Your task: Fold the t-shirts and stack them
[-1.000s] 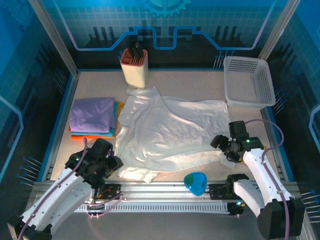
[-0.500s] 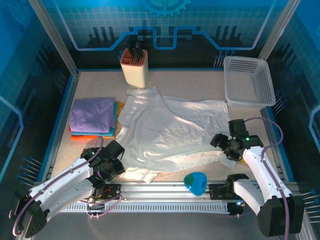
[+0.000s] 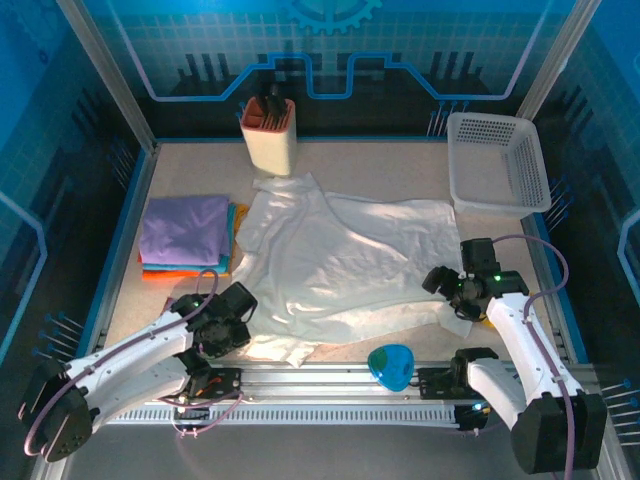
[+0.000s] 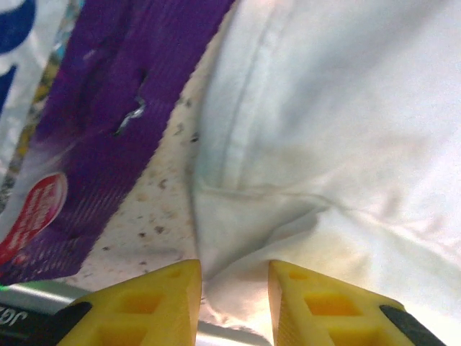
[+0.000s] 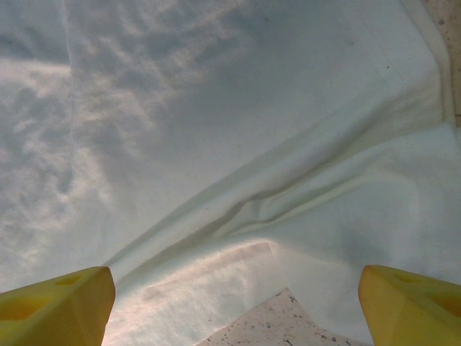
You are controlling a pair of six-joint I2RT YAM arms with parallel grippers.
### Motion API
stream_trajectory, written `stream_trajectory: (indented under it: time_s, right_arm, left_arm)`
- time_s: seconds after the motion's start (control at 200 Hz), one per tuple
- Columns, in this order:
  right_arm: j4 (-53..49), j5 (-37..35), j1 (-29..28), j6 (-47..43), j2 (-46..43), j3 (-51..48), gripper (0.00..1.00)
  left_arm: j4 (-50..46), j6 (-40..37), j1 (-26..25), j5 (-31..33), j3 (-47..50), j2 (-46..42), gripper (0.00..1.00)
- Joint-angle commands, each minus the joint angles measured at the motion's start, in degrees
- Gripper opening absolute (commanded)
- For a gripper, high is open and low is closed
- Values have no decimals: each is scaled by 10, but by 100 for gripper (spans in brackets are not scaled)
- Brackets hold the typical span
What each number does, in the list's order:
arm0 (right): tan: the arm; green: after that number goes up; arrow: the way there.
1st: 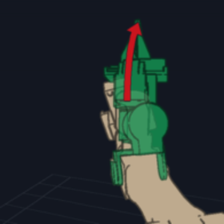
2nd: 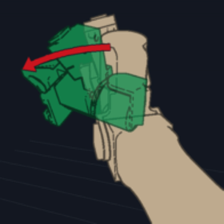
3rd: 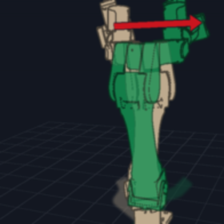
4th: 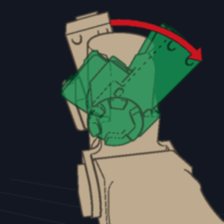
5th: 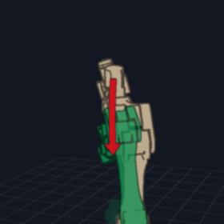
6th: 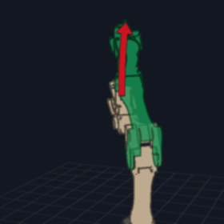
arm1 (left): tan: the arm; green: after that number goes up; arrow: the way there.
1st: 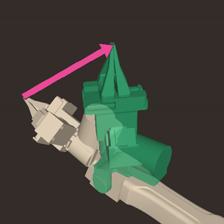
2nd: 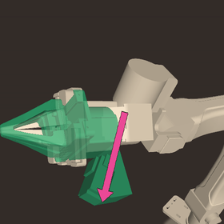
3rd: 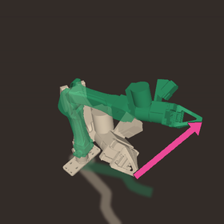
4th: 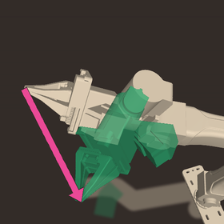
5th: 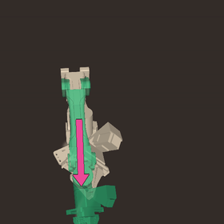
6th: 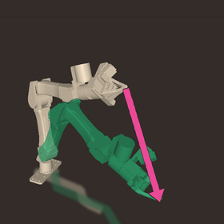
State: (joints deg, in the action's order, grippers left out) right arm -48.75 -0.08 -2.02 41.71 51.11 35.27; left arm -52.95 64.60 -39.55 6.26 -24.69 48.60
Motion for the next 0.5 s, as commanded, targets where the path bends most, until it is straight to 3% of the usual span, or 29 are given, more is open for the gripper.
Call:
stream_trajectory:
  time_s: [0.0, 0.495]
  right_arm:
    - [4, 17, 12, -9, -7, 9, 89]
    - [16, 30, 21, -12, -1, 3, 88]
  left_arm:
    - [22, 7, -4, 16, 4, -14, 32]
    - [70, 1, -5, -13, 23, 37, 29]
